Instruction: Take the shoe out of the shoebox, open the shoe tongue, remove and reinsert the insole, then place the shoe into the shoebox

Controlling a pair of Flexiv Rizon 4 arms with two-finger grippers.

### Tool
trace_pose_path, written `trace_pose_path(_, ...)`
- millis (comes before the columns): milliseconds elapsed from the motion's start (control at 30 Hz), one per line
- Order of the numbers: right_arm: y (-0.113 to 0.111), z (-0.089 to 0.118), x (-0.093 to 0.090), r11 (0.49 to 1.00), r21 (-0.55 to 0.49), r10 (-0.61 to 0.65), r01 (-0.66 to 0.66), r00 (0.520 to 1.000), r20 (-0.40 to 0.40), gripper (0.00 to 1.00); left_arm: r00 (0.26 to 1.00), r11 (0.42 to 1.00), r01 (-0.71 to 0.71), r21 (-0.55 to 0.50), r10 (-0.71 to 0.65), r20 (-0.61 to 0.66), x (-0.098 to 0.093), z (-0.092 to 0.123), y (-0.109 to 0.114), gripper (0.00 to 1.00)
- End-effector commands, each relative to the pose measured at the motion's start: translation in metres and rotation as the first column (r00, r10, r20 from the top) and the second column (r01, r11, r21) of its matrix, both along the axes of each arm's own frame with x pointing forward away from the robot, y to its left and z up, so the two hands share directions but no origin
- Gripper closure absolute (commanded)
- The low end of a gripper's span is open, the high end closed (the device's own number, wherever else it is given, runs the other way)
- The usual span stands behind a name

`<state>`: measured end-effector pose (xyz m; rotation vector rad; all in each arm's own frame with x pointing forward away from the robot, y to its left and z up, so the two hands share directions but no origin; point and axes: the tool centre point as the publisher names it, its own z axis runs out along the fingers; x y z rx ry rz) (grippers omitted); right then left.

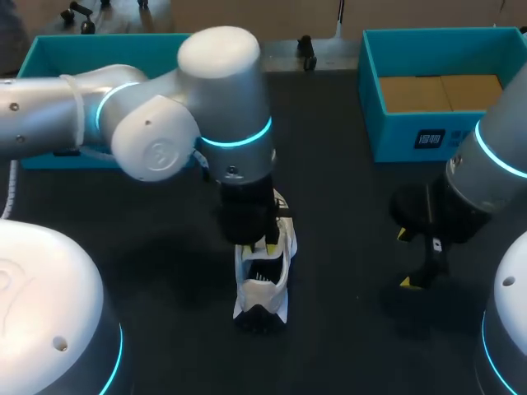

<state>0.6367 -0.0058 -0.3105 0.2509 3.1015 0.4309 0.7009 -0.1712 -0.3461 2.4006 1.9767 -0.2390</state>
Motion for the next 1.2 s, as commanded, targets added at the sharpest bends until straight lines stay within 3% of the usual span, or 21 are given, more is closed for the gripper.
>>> trace_pose_path(33, 0.000, -0.001, -0.001, 1.000, 0.000, 0.000, 0.000, 1.000, 0.003, 0.00, 1.000, 1.000, -0.008, -0.009, 0.008, 0.010, 0.003, 0.009, -0.002, 0.68)
trace_pose_path(333, 0.000, -0.001, -0.001, 1.000, 0.000, 0.000, 0.000, 1.000, 0.003, 0.00, 0.998, 0.998, -0.053, -0.033, 0.054, 0.031, 0.013, 0.023, 0.003, 0.68)
trace_pose_path(733, 0.000, -0.001, -0.001, 1.000, 0.000, 0.000, 0.000, 1.000, 0.003, 0.00, 0.999, 0.998, -0.051, 0.031, 0.051, 0.011, 0.009, -0.006, -0.011, 0.70)
trace_pose_path(933, 0.000, -0.001, -0.001, 1.000, 0.000, 0.000, 0.000, 1.000, 0.003, 0.00, 0.998, 0.998, -0.060, 0.001, 0.060, 0.023, 0.002, 0.019, 0.002, 0.67)
trace_pose_path(1067, 0.000, -0.001, -0.001, 1.000, 0.000, 0.000, 0.000, 1.000, 0.003, 0.00, 0.994, 0.994, -0.109, 0.003, 0.109, 0.009, -0.003, 0.034, 0.012, 0.62)
trace_pose_path(1133, 0.000, -0.001, -0.001, 1.000, 0.000, 0.000, 0.000, 1.000, 0.003, 0.00, 0.991, 0.991, -0.133, 0.009, 0.133, -0.004, -0.005, 0.040, 0.015, 0.54)
trace_pose_path(1167, 0.000, -0.001, -0.001, 1.000, 0.000, 0.000, 0.000, 1.000, 0.003, 0.00, 0.989, 0.988, -0.151, 0.012, 0.151, -0.006, -0.006, 0.043, 0.017, 0.36)
trace_pose_path(1200, 0.000, -0.001, -0.001, 1.000, 0.000, 0.000, 0.000, 1.000, 0.003, 0.00, 0.987, 0.987, -0.160, 0.013, 0.160, -0.011, -0.008, 0.046, 0.019, 0.29)
